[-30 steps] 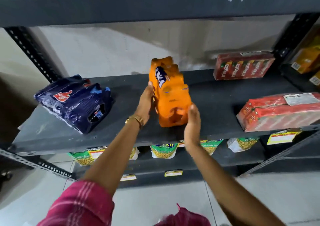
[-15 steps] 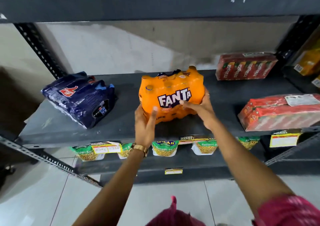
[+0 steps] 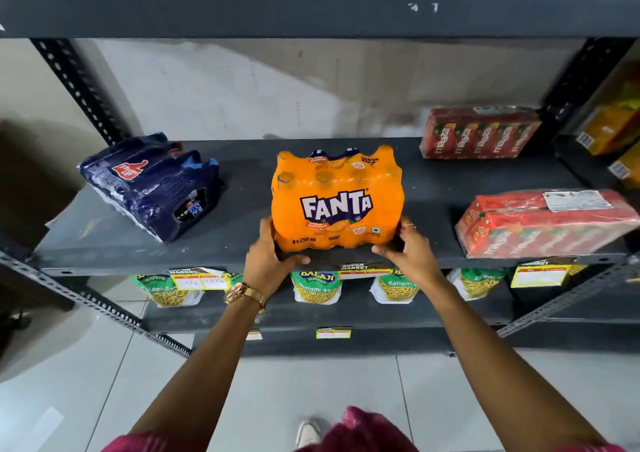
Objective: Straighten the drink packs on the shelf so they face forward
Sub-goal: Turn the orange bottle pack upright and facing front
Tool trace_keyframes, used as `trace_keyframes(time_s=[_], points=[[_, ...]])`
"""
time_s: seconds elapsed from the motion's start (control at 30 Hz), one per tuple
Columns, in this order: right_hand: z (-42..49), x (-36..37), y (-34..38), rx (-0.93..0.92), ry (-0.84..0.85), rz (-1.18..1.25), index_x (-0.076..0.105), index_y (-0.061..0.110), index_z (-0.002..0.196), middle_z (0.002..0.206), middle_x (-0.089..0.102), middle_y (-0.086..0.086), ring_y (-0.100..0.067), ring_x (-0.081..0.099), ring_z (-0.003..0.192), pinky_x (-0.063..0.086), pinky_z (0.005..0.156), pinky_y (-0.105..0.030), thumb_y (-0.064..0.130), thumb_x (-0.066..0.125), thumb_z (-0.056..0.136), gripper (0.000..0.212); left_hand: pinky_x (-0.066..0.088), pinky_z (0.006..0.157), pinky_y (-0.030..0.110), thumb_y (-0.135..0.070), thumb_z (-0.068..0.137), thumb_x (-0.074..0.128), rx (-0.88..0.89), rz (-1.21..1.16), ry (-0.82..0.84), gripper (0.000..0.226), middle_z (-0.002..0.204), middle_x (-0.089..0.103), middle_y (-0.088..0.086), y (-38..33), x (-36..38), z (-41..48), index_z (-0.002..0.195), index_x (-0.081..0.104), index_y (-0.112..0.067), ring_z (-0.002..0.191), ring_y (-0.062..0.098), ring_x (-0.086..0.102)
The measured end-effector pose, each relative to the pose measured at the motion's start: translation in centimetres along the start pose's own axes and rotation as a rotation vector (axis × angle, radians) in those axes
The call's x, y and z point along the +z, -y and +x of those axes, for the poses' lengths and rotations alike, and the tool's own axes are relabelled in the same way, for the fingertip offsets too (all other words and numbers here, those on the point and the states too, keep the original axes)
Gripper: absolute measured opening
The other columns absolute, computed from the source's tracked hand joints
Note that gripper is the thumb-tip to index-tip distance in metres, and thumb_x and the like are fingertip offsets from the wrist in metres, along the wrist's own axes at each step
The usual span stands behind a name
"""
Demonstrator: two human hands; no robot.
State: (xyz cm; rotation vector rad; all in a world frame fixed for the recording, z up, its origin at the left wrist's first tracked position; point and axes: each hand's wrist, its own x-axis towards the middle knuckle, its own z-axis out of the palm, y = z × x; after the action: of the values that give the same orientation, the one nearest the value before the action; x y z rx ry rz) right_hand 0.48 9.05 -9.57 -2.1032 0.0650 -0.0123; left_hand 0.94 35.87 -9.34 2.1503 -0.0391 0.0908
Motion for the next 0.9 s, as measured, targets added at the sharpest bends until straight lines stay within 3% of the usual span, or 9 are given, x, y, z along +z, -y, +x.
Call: trace_keyframes(time_s=[0.1, 0.2, 0.4, 0.53, 0.63, 0.7, 0.73, 0.83, 0.9], points=[[-1.4, -0.1, -0.8, -0.020, -0.004, -0.006, 0.046, 0.011, 0.130, 0.127, 0.064, -0.009, -0.016, 0.057, 0.114, 0.046, 0.098, -0.035, 0.019, 0.084, 0.068, 0.073, 0.055, 0.084, 0.045, -0.025, 0.059, 0.088, -0.013, 0.009, 0.006, 0.079, 0.111, 0.068, 0.009, 0.4, -0.2, -0.7, 0.118, 0.036, -0.016, 0.101, 0.030, 0.065], [-2.2, 0.6, -1.7, -0.041, -0.094, -0.052, 0.049, 0.010, 0.127, 0.122, 0.068, -0.012, -0.025, 0.064, 0.113, 0.051, 0.097, -0.044, 0.019, 0.082, 0.072, 0.065, 0.053, 0.088, 0.044, -0.010, 0.063, 0.085, -0.030, 0.006, -0.036, 0.064, 0.112, 0.069, 0.011, 1.0, -0.1, -1.5, 0.110, 0.041, -0.011, 0.105, 0.028, 0.065], [-2.2, 2.2, -3.4, -0.044, -0.178, -0.059, 0.047, 0.013, 0.129, 0.120, 0.070, -0.012, -0.031, 0.066, 0.111, 0.054, 0.092, -0.050, 0.022, 0.077, 0.078, 0.060, 0.051, 0.082, 0.014, 0.001, 0.062, 0.082, -0.015, -0.103, -0.064, 0.056, 0.104, 0.064, -0.002, 0.8, -0.2, -1.7, 0.098, 0.042, -0.016, 0.101, 0.015, 0.062], [-2.8, 1.7, -2.2, -0.067, -0.129, 0.042, 0.039, 0.010, 0.136, 0.131, 0.061, -0.011, -0.025, 0.059, 0.121, 0.051, 0.097, -0.033, 0.021, 0.079, 0.075, 0.074, 0.052, 0.094, 0.036, -0.001, 0.065, 0.081, -0.013, -0.131, -0.005, 0.057, 0.109, 0.064, -0.003, 0.5, -0.6, -1.8, 0.106, 0.045, -0.016, 0.104, 0.011, 0.061], [-5.0, 2.9, -0.1, -0.176, -0.369, 0.026, 0.025, 0.007, 0.147, 0.151, 0.037, -0.012, -0.023, 0.031, 0.142, 0.029, 0.115, -0.031, 0.041, 0.074, 0.072, 0.096, 0.047, 0.094, 0.031, -0.018, 0.062, 0.085, 0.025, -0.037, 0.043, 0.073, 0.116, 0.062, -0.003, 0.3, -2.2, -1.8, 0.124, 0.046, -0.016, 0.111, 0.012, 0.057], [-7.5, 5.0, 1.9, -0.303, -0.579, -0.070, 0.035, 0.002, 0.141, 0.147, 0.039, -0.017, -0.031, 0.032, 0.139, 0.028, 0.114, -0.037, 0.040, 0.066, 0.077, 0.080, 0.039, 0.098, 0.028, -0.043, 0.065, 0.079, 0.142, 0.099, -0.009, 0.085, 0.130, 0.055, 0.000, 0.7, -4.5, -1.8, 0.135, 0.041, -0.016, 0.119, 0.012, 0.049], [-8.6, 6.5, 3.2, -0.398, -0.594, -0.069, 0.043, 0.002, 0.136, 0.141, 0.044, -0.014, -0.031, 0.039, 0.133, 0.032, 0.111, -0.037, 0.033, 0.064, 0.081, 0.067, 0.037, 0.102, 0.028, -0.053, 0.069, 0.072, 0.214, 0.154, -0.071, 0.084, 0.134, 0.052, 0.001, 1.0, -6.2, -1.6, 0.137, 0.040, -0.015, 0.122, 0.011, 0.046], [-11.0, 12.3, 8.2, -0.617, -0.291, -0.018, 0.057, 0.023, 0.123, 0.126, 0.050, 0.007, -0.012, 0.049, 0.121, 0.040, 0.103, -0.027, 0.032, 0.061, 0.087, 0.037, 0.036, 0.105, 0.029, -0.047, 0.085, 0.057, 0.417, 0.220, -0.343, 0.058, 0.130, 0.056, 0.008, 2.0, -12.3, 0.1, 0.129, 0.048, -0.011, 0.121, 0.017, 0.048], [-10.1, 17.2, 11.8, -0.616, -0.090, 0.030, 0.059, 0.028, 0.117, 0.122, 0.054, 0.012, -0.007, 0.053, 0.117, 0.045, 0.097, -0.026, 0.041, 0.060, 0.088, 0.031, 0.037, 0.102, 0.033, -0.037, 0.089, 0.056, 0.435, 0.242, -0.460, 0.044, 0.124, 0.058, 0.012, 2.6, -17.1, 3.0, 0.123, 0.051, -0.009, 0.117, 0.024, 0.050]])
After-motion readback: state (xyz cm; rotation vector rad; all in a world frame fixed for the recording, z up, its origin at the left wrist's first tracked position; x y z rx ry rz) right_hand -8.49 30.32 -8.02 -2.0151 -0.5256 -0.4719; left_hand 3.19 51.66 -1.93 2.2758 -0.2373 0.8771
